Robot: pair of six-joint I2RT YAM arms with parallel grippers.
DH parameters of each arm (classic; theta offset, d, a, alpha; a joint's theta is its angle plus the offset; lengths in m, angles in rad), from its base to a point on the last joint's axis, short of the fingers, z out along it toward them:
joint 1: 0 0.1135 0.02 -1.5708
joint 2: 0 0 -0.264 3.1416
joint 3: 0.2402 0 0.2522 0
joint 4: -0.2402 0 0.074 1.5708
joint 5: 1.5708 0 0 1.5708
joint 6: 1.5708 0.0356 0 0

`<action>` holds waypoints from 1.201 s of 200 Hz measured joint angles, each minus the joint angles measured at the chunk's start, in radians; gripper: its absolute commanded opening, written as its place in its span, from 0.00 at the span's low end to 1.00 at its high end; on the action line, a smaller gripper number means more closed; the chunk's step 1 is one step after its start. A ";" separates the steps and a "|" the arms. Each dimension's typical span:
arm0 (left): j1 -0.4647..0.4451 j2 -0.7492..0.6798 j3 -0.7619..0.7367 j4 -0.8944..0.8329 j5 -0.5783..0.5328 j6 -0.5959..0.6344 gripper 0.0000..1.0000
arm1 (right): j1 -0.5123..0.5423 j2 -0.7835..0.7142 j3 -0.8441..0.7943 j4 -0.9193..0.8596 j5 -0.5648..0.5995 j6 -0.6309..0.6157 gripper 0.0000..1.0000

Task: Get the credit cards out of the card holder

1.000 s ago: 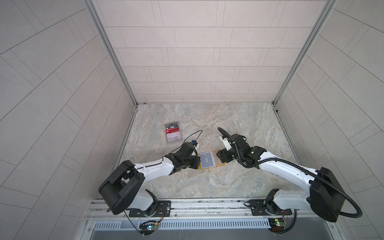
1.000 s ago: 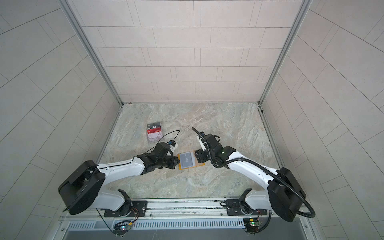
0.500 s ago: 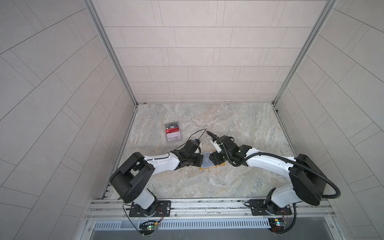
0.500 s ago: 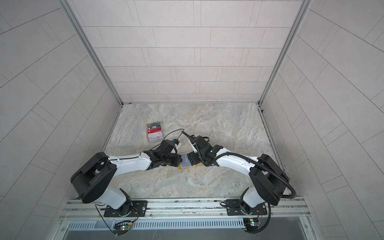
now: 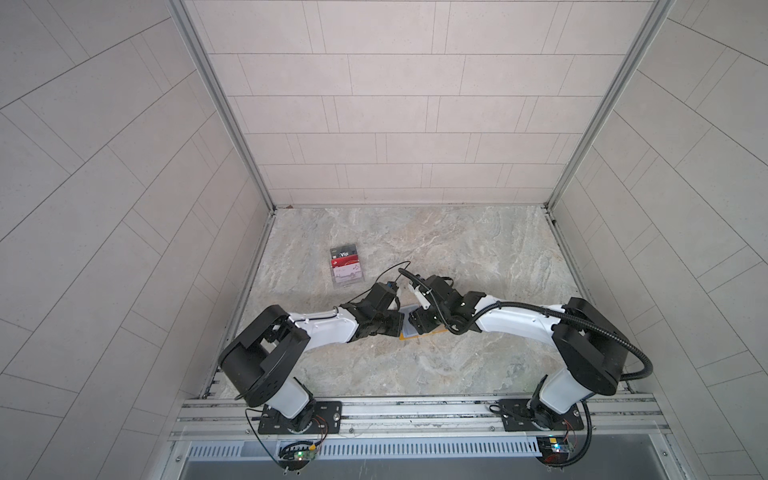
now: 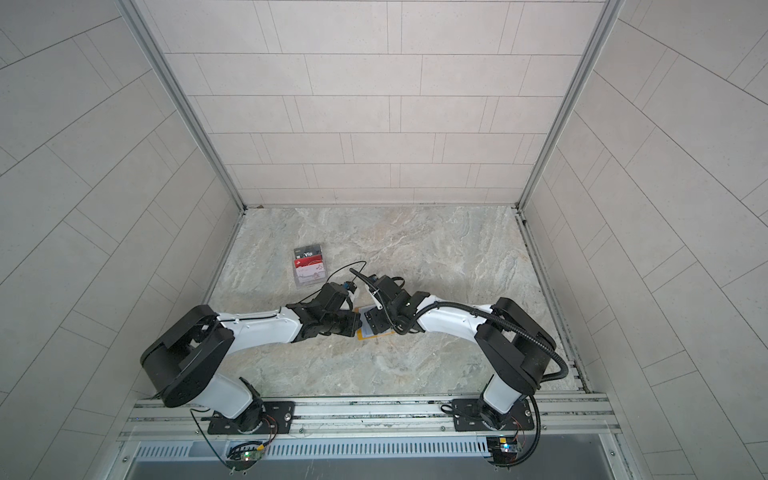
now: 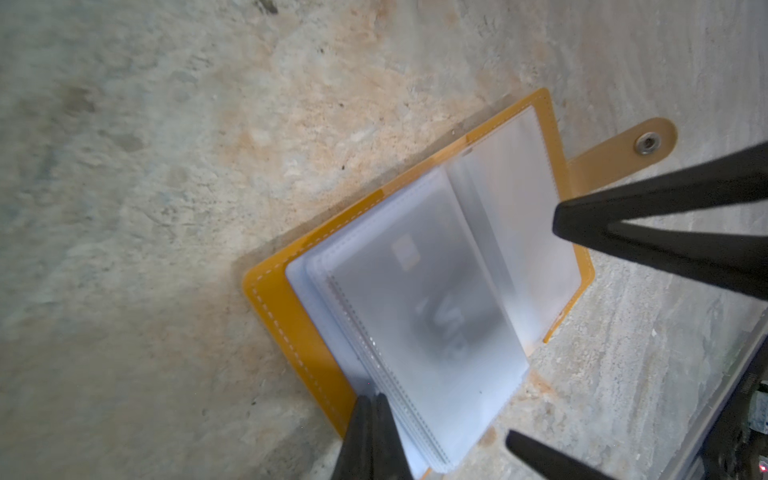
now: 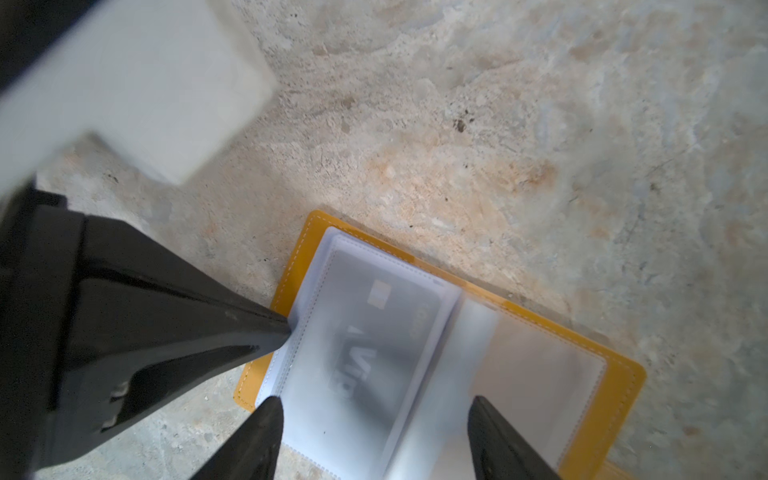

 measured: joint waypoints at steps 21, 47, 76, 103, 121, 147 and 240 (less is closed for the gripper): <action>0.000 0.000 -0.005 0.008 0.001 -0.003 0.00 | 0.002 0.008 0.000 0.011 0.007 0.000 0.73; 0.000 0.000 -0.014 0.022 0.002 -0.012 0.00 | 0.003 0.022 0.000 0.025 0.013 0.000 0.73; 0.000 0.000 -0.026 0.045 0.003 -0.022 0.00 | 0.009 0.046 0.000 0.033 0.021 0.001 0.74; 0.000 0.000 -0.035 0.067 0.005 -0.029 0.00 | 0.023 0.069 0.000 0.040 0.025 0.003 0.74; 0.000 0.000 -0.041 0.079 0.006 -0.034 0.00 | 0.031 0.077 0.000 0.043 0.027 0.003 0.74; 0.000 0.000 -0.045 0.087 0.006 -0.041 0.00 | 0.034 0.085 0.000 0.053 0.029 0.006 0.74; 0.000 0.002 -0.046 0.095 0.008 -0.045 0.00 | 0.052 0.100 0.000 0.072 0.076 0.022 0.74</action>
